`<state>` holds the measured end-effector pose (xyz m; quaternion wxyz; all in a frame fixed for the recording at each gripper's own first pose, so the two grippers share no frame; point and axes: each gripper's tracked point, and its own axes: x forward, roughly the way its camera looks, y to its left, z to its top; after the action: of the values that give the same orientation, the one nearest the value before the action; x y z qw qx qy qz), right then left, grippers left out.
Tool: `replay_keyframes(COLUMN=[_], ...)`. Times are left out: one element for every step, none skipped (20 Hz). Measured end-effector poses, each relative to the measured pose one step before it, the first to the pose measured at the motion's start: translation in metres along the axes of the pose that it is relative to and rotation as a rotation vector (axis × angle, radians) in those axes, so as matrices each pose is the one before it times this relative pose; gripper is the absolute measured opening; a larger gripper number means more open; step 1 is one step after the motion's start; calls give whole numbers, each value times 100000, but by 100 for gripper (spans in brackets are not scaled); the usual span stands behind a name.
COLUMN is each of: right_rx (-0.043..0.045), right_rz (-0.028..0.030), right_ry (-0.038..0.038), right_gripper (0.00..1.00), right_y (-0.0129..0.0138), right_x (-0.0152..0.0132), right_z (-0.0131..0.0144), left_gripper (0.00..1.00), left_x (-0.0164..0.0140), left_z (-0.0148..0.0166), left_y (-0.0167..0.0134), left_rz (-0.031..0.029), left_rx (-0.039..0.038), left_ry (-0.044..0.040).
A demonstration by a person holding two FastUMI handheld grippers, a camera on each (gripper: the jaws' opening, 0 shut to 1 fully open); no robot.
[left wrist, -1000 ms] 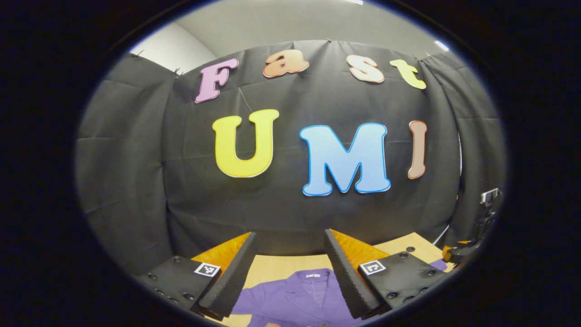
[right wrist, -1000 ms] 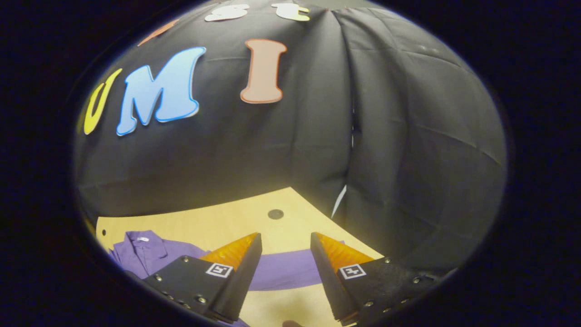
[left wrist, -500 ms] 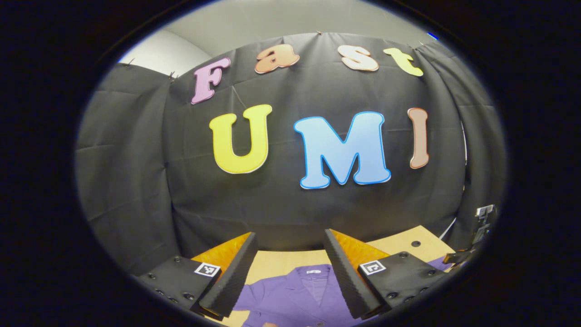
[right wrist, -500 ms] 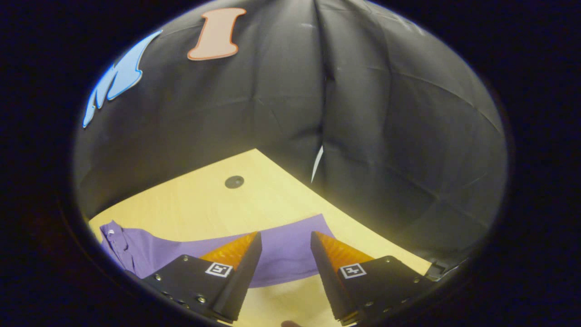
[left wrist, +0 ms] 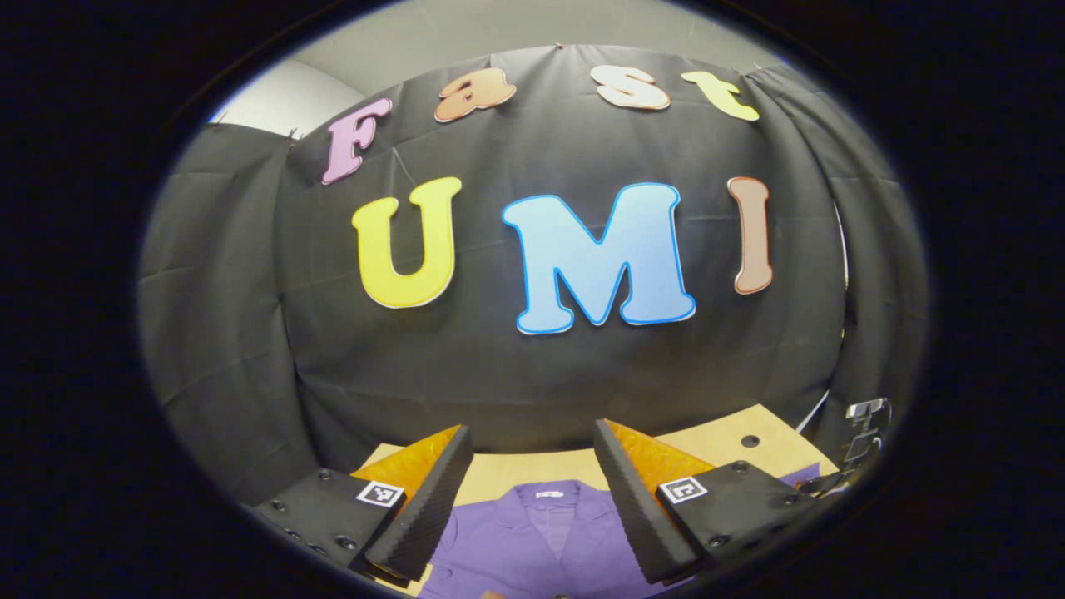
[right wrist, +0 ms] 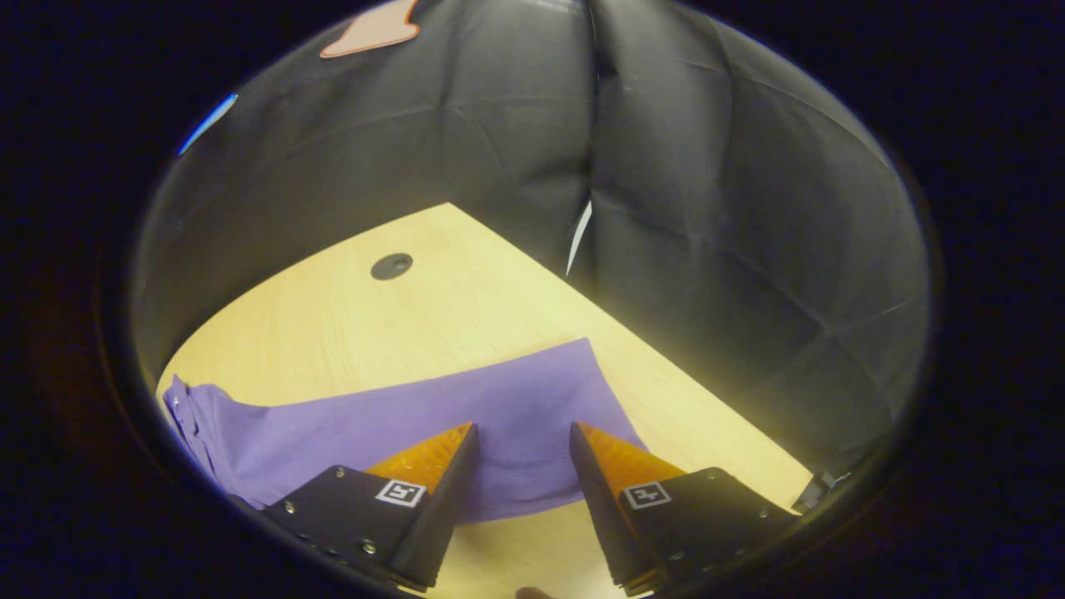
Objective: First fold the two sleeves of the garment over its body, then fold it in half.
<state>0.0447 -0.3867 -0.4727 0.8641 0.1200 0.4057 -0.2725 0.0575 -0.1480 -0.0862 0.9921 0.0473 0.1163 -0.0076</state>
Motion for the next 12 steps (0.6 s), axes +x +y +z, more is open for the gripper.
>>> replay_keyframes(right_rx=[-115,234,624,30,-64,-207,119,-708,-1699,-686,2993,674], right_rz=[-322,519,878,1133,666,599,2051,857,549,1933,2568,262], right_ry=[1355,1217,614,888,-518,500,-558,-891,-497,-1759,-1986,-1266], right_gripper=[71,71,72,80,75,76,78,76,71,71,61,50], right_y=[-268,-113,191,229,48,-125,222,83,79,148,706,12], right_x=[292,357,139,-114,-127,54,253,-310,172,64,180,-294], right_z=[-383,-500,-182,-402,115,-192,59,-151,80,48,84,35], left_gripper=[94,94,95,94,95,94,94,95,94,94,95,94], left_x=[144,80,173,165,95,108,82,-78,50,-23,-99,-121], left_z=[-45,-95,-31,-12,-149,-100,-202,-174,-112,-23,-36,83], left_y=[-290,-352,-243,-118,-97,-80,-166,-55,27,32,172,51], left_rz=[-500,-540,-394,-105,47,-59,-327,-157,-43,100,65,-26], left_rx=[-49,-135,-49,-5,-63,-269,-698,-878,-875,-717,-370,192], left_ry=[410,343,309,324,411,355,269,308,263,245,15,-265])
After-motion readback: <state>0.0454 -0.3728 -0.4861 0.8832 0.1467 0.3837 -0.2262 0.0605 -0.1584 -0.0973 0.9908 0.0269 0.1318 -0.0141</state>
